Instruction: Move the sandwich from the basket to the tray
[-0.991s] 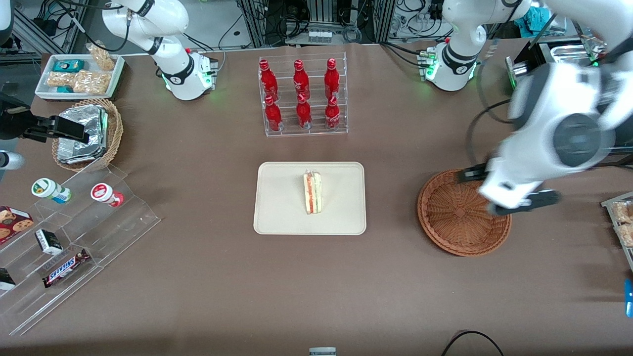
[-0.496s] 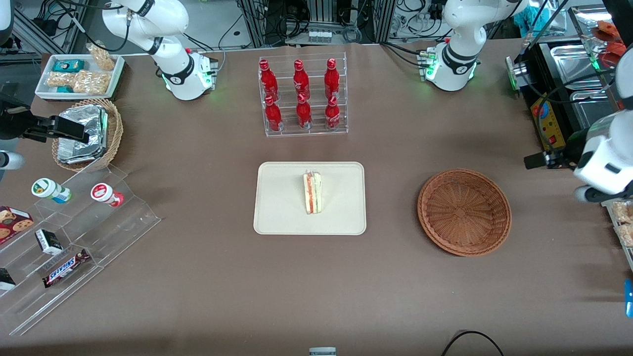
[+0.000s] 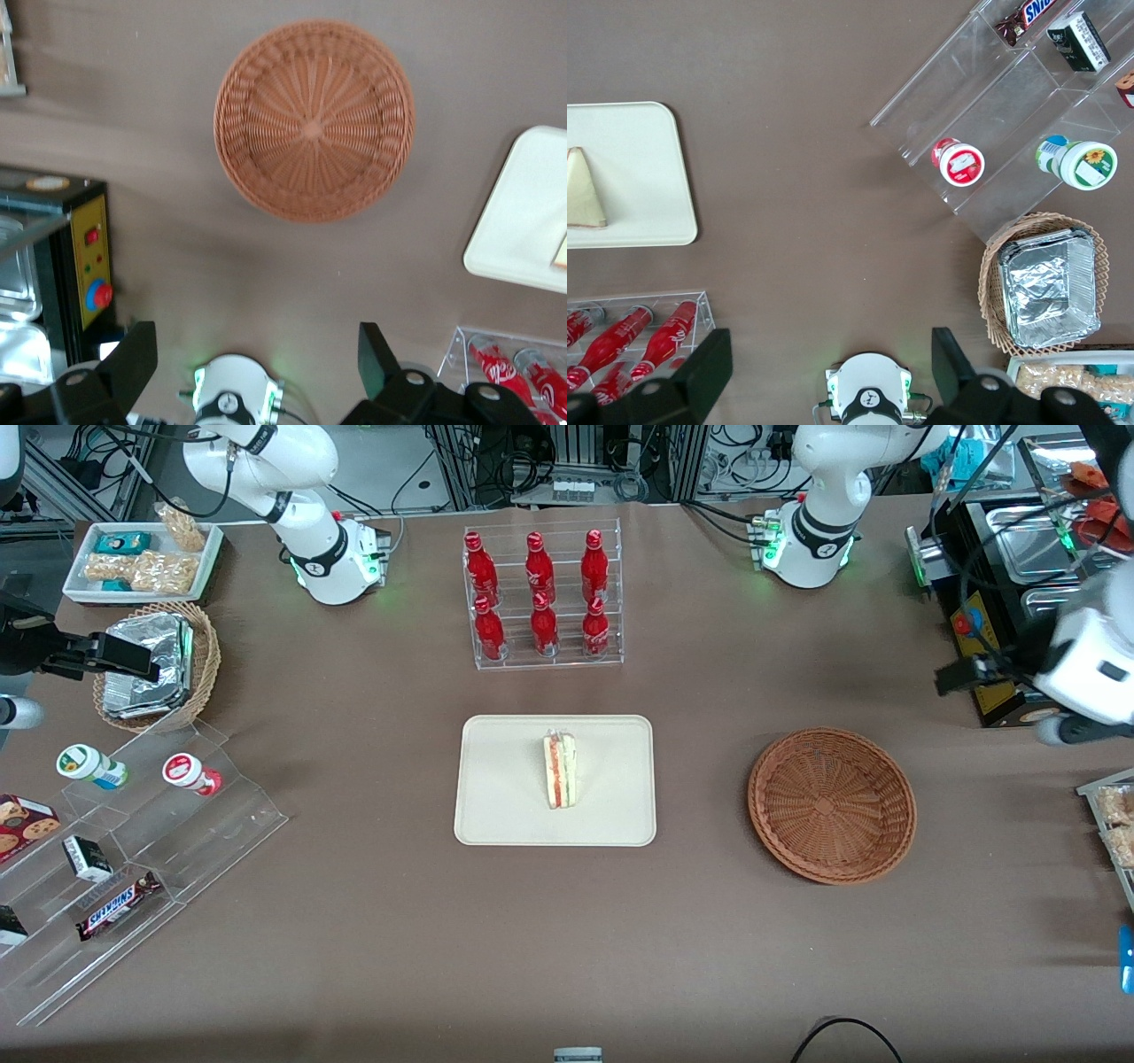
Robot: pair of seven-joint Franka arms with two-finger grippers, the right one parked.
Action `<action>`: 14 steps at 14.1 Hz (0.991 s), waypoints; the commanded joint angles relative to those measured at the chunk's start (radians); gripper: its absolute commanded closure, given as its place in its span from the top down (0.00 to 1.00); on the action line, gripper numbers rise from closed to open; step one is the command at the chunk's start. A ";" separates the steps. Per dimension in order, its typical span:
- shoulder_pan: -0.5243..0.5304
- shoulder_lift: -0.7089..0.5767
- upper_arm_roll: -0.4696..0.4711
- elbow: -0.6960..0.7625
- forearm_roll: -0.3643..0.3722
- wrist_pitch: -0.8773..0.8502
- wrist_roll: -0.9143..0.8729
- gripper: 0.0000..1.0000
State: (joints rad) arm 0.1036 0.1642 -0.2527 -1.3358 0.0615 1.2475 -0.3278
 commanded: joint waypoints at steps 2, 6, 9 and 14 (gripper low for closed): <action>-0.083 -0.086 0.036 -0.083 -0.022 -0.027 -0.051 1.00; -0.108 -0.165 0.044 -0.182 -0.040 0.062 -0.046 1.00; -0.114 -0.175 0.044 -0.200 -0.045 0.085 -0.042 1.00; -0.105 -0.144 0.047 -0.168 -0.072 0.090 0.102 1.00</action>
State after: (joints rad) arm 0.0045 0.0216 -0.2168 -1.5020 -0.0008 1.3246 -0.2677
